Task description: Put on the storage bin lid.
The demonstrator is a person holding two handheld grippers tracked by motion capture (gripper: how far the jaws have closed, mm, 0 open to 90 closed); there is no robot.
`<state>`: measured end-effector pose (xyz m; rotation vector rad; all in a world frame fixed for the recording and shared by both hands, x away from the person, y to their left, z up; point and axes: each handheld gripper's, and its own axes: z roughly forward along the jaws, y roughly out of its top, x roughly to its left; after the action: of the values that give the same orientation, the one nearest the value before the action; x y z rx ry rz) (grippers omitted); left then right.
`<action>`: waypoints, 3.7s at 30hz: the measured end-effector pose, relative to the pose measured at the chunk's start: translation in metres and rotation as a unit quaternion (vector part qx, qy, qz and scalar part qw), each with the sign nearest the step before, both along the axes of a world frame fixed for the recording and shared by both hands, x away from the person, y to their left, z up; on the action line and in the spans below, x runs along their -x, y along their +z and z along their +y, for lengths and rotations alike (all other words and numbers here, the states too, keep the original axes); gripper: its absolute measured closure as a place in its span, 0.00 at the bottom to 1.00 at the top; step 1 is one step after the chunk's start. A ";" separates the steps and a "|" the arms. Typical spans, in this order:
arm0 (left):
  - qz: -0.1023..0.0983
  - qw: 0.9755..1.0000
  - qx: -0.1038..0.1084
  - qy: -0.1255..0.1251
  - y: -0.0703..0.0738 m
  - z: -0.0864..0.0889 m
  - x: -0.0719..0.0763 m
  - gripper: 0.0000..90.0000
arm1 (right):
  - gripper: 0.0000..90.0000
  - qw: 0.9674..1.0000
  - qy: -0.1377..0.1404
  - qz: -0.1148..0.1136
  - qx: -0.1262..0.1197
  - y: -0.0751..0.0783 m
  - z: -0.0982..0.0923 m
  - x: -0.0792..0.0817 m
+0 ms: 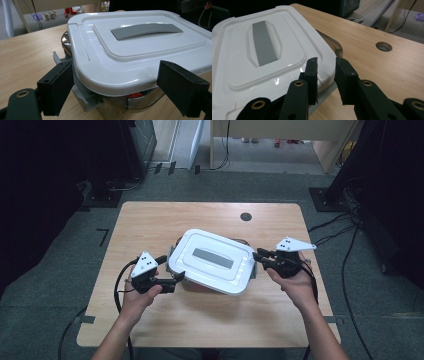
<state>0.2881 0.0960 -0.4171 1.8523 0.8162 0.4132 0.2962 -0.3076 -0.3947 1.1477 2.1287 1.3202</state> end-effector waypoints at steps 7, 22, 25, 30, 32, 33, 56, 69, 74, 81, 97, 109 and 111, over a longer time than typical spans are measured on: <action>0.003 1.000 0.002 -0.009 -0.001 -0.003 0.000 0.16 | 0.80 0.999 -0.012 0.013 -0.029 -0.014 -0.005 0.005; -0.003 1.000 -0.009 -0.021 -0.007 -0.001 0.017 0.16 | 0.81 0.998 -0.029 0.034 -0.042 -0.020 -0.009 -0.014; -0.007 1.000 -0.009 -0.009 -0.008 0.000 0.018 0.16 | 0.80 0.998 -0.029 0.036 -0.038 -0.021 -0.008 -0.018; -0.009 1.000 0.018 0.005 -0.005 0.003 0.010 0.16 | 0.80 0.998 -0.032 0.037 -0.034 -0.021 -0.007 -0.020; -0.007 1.000 0.019 -0.005 -0.005 0.001 0.008 0.16 | 0.80 0.998 -0.033 0.036 -0.034 -0.021 -0.007 -0.021; -0.010 1.000 0.014 -0.010 -0.005 -0.001 0.008 0.16 | 0.80 0.998 -0.034 0.038 -0.035 -0.022 -0.007 -0.021; -0.003 1.000 -0.014 -0.015 -0.011 -0.007 0.015 0.15 | 0.83 0.998 -0.045 0.044 -0.018 -0.026 0.005 -0.033; -0.005 1.000 -0.009 -0.006 -0.013 -0.009 0.019 0.16 | 0.83 0.998 -0.054 0.040 -0.021 -0.027 0.007 -0.038; -0.009 1.000 -0.004 0.002 -0.012 -0.006 0.021 0.16 | 0.73 0.997 -0.058 0.035 -0.025 -0.026 0.003 -0.036; -0.013 1.000 0.007 0.023 -0.008 0.003 0.028 0.14 | 0.27 0.996 -0.078 0.024 -0.022 -0.023 -0.002 -0.031; -0.015 0.997 0.009 0.071 -0.010 0.043 0.046 0.15 | 0.11 0.994 -0.109 0.002 0.010 -0.015 -0.018 -0.003; -0.007 0.994 0.001 0.113 -0.025 0.072 0.057 0.15 | 0.11 0.992 -0.125 -0.002 0.021 -0.018 -0.037 0.021; -0.006 0.993 -0.001 0.119 -0.028 0.076 0.058 0.15 | 0.11 0.992 -0.127 -0.002 0.021 -0.021 -0.041 0.025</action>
<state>0.2298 0.1719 -0.4454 1.7584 1.0333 0.5742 0.2711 -0.3483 -0.4158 1.3457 1.9216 1.1547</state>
